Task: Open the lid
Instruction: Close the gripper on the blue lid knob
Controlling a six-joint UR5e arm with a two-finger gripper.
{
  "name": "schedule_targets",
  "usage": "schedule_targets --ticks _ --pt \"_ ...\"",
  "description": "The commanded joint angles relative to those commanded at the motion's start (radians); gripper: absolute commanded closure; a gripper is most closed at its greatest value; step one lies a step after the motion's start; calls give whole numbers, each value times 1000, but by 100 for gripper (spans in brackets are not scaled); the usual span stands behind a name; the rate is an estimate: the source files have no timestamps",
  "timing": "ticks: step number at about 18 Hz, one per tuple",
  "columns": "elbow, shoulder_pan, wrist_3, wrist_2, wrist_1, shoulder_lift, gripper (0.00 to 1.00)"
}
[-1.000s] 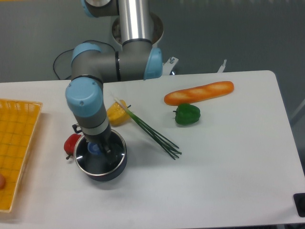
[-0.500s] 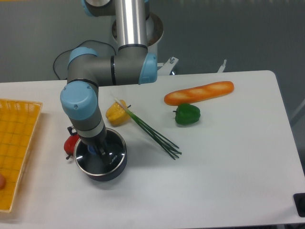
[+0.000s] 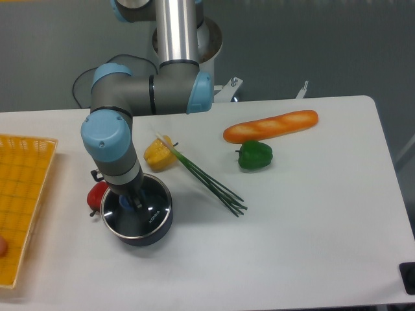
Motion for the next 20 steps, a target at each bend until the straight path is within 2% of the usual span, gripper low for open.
schedule_targets --ticks 20 --pt "0 -17 5 9 0 -12 0"
